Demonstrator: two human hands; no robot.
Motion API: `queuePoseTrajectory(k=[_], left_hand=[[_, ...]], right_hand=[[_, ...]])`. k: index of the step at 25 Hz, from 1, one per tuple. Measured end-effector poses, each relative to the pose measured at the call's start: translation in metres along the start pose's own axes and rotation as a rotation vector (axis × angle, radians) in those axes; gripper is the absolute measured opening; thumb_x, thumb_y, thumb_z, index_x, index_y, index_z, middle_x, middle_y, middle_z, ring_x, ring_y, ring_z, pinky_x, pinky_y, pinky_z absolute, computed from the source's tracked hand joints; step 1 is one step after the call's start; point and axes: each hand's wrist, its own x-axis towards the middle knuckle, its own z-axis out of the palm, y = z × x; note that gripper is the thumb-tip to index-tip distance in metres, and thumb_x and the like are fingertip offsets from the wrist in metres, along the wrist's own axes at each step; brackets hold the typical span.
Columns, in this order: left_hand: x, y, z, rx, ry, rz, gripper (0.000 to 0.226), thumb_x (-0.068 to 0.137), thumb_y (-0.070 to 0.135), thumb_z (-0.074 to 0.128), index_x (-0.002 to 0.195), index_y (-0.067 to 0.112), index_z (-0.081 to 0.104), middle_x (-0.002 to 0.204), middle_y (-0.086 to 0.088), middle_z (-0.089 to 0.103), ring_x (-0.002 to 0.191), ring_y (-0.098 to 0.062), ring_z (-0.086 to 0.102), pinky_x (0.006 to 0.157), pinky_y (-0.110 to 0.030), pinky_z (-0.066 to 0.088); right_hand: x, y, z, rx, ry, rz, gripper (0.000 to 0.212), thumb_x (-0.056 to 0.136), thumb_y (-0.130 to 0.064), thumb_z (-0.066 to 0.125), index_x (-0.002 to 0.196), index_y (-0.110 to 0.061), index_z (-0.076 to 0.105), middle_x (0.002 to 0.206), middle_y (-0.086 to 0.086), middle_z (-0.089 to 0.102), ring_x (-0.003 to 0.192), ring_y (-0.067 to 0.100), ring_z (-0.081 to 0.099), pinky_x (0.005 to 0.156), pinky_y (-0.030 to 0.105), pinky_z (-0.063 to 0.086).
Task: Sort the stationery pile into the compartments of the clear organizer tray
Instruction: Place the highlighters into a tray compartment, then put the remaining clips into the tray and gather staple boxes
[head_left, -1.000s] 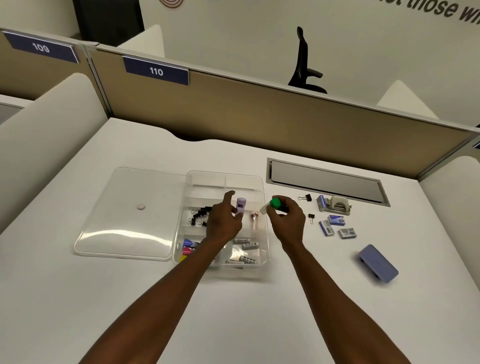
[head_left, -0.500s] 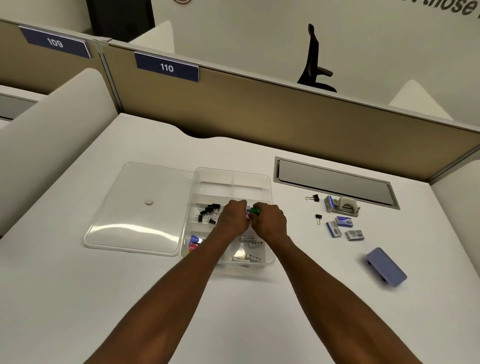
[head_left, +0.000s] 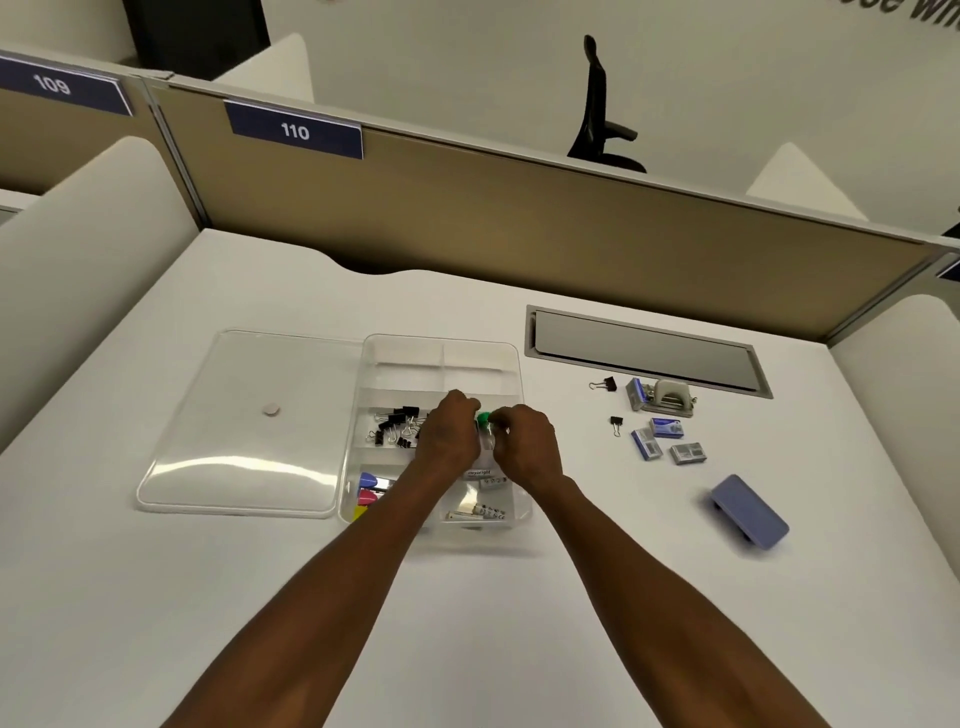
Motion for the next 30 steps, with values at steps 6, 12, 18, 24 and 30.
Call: queuePoseTrajectory(k=[6,12,18,24,30], left_hand=[[0.001,0.003,0.000,0.047,-0.062,0.017,0.020,0.079,0.007,0.065,0.094,0.016,0.074,0.093,-0.005,0.070,0.088,-0.025,0.066,0.074,-0.033,0.054],[-0.009,0.012,0.003,-0.081,0.103,0.154,0.020,0.084,0.010,0.062,0.103,0.011,0.070,0.101,-0.006,0.068,0.096,-0.025,0.062,0.083,-0.039,0.052],[-0.009,0.029,0.017,-0.155,0.113,0.272,0.018,0.088,0.019,0.060,0.104,0.020,0.069,0.104,0.005,0.066,0.102,-0.014,0.059,0.089,-0.033,0.047],[-0.027,0.065,0.046,-0.204,0.126,0.420,0.018,0.087,0.019,0.062,0.104,0.018,0.070,0.105,0.004,0.067,0.104,-0.012,0.058,0.092,-0.024,0.045],[-0.007,0.088,0.066,-0.108,0.015,0.441,0.021,0.088,0.022,0.057,0.105,0.020,0.069,0.106,0.005,0.067,0.105,-0.016,0.057,0.088,-0.033,0.049]], right_hand=[[-0.045,0.024,0.009,-0.076,0.067,-0.095,0.026,0.090,-0.021,0.060,0.112,-0.013,0.071,0.130,0.008,0.061,0.118,0.030,0.053,0.092,0.042,0.051],[-0.055,0.051,0.001,0.192,0.307,-0.013,0.034,0.094,-0.031,0.059,0.126,-0.021,0.064,0.133,0.002,0.060,0.126,0.016,0.049,0.104,0.029,0.042],[-0.013,0.138,-0.031,-0.138,-0.083,0.332,0.063,0.091,-0.009,0.050,0.151,-0.008,0.030,0.162,0.018,0.013,0.147,0.034,0.019,0.115,0.041,0.032],[-0.001,0.156,-0.033,-0.257,-0.087,0.265,0.046,0.084,-0.004,0.051,0.129,-0.009,0.055,0.127,0.014,0.053,0.117,0.036,0.050,0.086,0.038,0.049],[-0.025,0.155,-0.014,-0.008,0.149,0.317,0.006,0.090,-0.017,0.061,0.094,-0.014,0.064,0.098,0.006,0.060,0.096,0.026,0.055,0.075,0.035,0.046]])
